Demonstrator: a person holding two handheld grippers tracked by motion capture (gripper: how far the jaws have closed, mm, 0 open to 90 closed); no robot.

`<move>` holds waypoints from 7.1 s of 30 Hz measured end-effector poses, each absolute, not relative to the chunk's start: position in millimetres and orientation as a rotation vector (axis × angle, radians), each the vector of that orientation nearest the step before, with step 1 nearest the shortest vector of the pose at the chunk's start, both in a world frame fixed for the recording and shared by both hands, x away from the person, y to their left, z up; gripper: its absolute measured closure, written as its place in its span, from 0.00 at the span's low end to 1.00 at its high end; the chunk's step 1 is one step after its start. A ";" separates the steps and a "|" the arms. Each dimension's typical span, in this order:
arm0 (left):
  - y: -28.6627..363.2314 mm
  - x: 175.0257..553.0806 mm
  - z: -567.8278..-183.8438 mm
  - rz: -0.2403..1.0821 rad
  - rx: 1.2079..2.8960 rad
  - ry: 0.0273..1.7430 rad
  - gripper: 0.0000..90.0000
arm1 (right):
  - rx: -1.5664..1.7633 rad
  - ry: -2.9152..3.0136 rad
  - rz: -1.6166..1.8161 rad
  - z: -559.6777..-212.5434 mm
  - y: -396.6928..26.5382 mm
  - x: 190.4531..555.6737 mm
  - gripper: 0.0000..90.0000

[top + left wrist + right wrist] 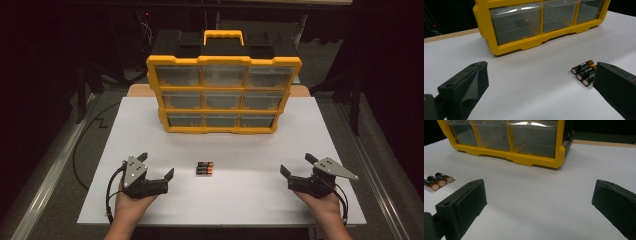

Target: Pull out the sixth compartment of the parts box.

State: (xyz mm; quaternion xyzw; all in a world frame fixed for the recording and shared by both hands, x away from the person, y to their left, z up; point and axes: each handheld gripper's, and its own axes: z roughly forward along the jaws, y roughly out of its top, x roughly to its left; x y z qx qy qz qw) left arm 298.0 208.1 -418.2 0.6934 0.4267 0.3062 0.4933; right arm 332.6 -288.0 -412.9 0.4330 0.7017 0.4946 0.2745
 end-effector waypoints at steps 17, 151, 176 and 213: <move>218.7 298.9 -420.4 0.730 1.663 1.062 0.01 | 1.139 1.901 1.336 -412.9 -283.1 331.3 0.01; 214.9 295.5 -423.4 0.753 1.597 0.972 0.01 | 0.189 1.891 0.309 -443.7 -216.1 391.3 0.04; 214.0 295.0 -423.4 0.746 1.598 0.958 0.01 | -0.082 1.764 0.086 -448.3 -197.0 383.1 0.06; 217.5 294.3 -421.4 0.751 1.587 0.938 0.01 | -0.164 1.662 0.072 -418.6 -169.0 380.9 0.16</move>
